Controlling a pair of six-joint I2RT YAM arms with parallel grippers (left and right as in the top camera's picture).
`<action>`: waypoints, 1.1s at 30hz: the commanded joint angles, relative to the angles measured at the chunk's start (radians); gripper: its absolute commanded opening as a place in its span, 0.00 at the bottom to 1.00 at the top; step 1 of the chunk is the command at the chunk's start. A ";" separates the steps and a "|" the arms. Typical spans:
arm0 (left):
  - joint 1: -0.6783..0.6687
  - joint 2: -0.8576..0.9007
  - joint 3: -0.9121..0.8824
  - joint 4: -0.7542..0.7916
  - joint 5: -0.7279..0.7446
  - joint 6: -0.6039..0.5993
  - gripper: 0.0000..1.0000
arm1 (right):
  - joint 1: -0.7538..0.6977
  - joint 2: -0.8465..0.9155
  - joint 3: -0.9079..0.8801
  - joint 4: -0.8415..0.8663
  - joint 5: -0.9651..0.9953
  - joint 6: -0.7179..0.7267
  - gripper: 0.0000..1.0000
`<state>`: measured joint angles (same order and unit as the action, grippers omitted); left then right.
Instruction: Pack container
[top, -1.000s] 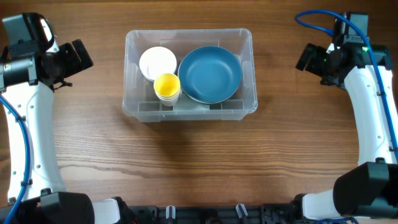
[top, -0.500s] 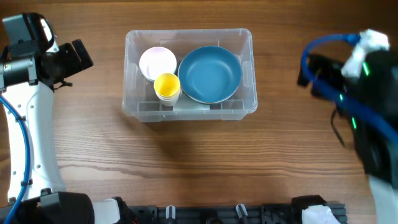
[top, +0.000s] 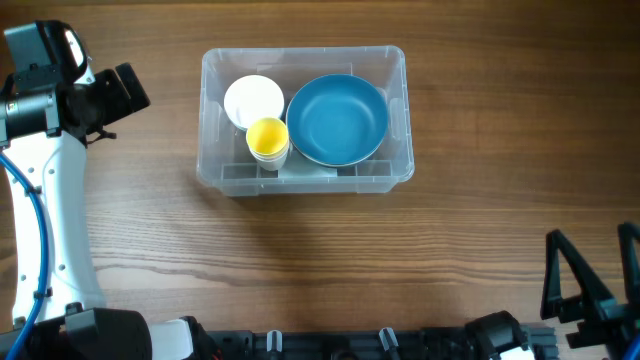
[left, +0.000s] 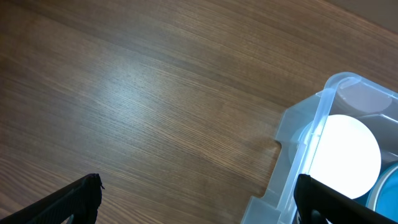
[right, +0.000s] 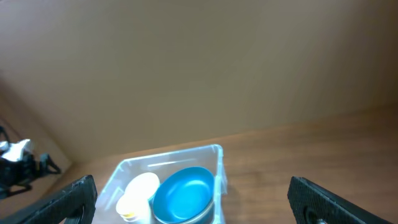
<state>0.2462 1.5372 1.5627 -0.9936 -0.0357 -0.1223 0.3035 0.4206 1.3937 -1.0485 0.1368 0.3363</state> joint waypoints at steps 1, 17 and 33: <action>0.005 -0.006 0.008 0.002 0.001 -0.017 1.00 | -0.005 -0.097 -0.172 0.097 0.057 -0.080 1.00; 0.005 -0.006 0.008 0.002 0.001 -0.017 1.00 | -0.224 -0.417 -1.143 1.016 -0.224 -0.404 1.00; 0.005 -0.006 0.008 0.002 0.001 -0.017 1.00 | -0.227 -0.417 -1.389 1.103 -0.142 -0.300 1.00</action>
<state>0.2462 1.5372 1.5627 -0.9936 -0.0357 -0.1226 0.0830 0.0200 0.0105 0.0757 -0.0467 0.0074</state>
